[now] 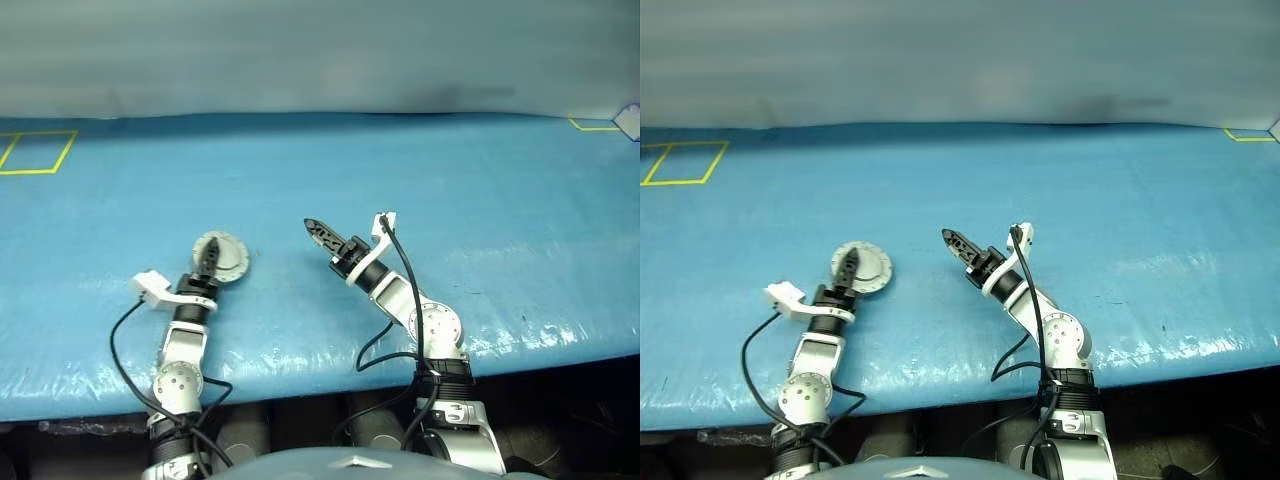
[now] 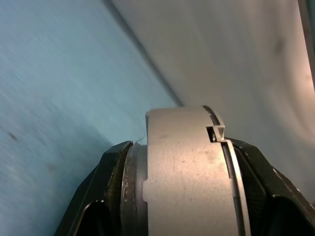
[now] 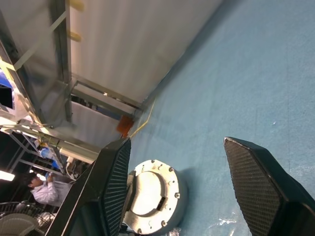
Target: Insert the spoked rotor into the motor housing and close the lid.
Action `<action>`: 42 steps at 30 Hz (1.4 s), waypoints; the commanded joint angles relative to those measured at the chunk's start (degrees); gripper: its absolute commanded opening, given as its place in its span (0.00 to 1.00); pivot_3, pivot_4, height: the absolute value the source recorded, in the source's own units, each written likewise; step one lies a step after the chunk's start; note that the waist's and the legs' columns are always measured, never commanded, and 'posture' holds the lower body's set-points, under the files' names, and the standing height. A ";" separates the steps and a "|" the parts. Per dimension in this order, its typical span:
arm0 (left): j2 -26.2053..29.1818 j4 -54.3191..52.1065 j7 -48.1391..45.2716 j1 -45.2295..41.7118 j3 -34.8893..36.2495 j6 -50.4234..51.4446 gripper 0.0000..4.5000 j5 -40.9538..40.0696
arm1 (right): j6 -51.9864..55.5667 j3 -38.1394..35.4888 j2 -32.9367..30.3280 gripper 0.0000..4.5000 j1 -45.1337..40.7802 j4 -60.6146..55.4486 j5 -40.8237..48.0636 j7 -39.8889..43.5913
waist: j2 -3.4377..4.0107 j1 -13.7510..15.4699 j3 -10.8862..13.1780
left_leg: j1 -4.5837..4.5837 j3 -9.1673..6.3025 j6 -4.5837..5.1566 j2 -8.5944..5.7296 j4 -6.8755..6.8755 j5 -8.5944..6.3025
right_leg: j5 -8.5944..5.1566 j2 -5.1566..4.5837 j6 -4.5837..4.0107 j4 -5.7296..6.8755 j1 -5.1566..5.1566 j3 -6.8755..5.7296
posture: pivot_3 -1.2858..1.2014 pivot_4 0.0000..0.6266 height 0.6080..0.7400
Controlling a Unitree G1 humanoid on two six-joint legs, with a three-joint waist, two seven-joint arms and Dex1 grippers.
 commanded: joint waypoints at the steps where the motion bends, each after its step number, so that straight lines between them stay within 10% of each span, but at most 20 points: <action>1: 0.45 0.96 5.25 -4.92 6.16 -9.68 0.65 2.15 | -1.11 1.19 0.61 0.71 -0.24 -1.03 -0.91 1.28 | -0.03 0.12 -0.01 | 0.00 0.00 0.00 0.00 0.00 0.00 | 0.01 0.00 0.01 -0.01 0.01 0.00 | 0.52 0.24 1.00; 16: 9.38 19.83 12.44 -18.02 13.11 -12.54 0.65 4.11 | -0.83 2.42 0.25 0.71 -0.36 -0.68 -3.26 3.00 | -0.20 1.12 -0.04 | 0.35 -0.07 0.00 -0.07 0.13 0.00 | 0.07 0.00 0.12 -0.13 0.55 0.01 | 0.52 0.24 1.00; 22: 8.73 18.04 13.94 -13.57 13.13 -16.08 1.00 8.52 | -1.05 2.58 0.19 0.72 0.06 -0.78 -3.90 2.72 | -0.16 0.81 -0.06 | 0.45 -0.06 -0.01 -0.05 0.05 0.00 | 0.06 0.02 0.10 -0.09 0.56 0.04 | 0.52 0.24 1.00; 33: 8.17 8.78 21.58 -4.93 11.54 -25.64 1.00 21.43 | -0.34 3.30 -0.47 0.72 -0.69 0.81 -5.53 3.31 | -0.17 0.25 -0.07 | 0.51 0.00 -0.01 -0.03 0.02 0.00 | 0.06 0.02 0.09 -0.09 0.59 0.11 | 0.52 0.24 1.00; 42: 8.92 -7.91 -4.93 -0.33 -9.44 -21.41 1.00 18.85 | -25.92 13.29 -7.06 0.72 0.94 0.56 -28.72 8.26 | -0.17 1.14 -0.07 | 0.46 0.04 -0.04 -0.07 0.03 -0.01 | 0.05 0.00 0.09 -0.13 0.56 0.12 | 0.52 0.24 1.00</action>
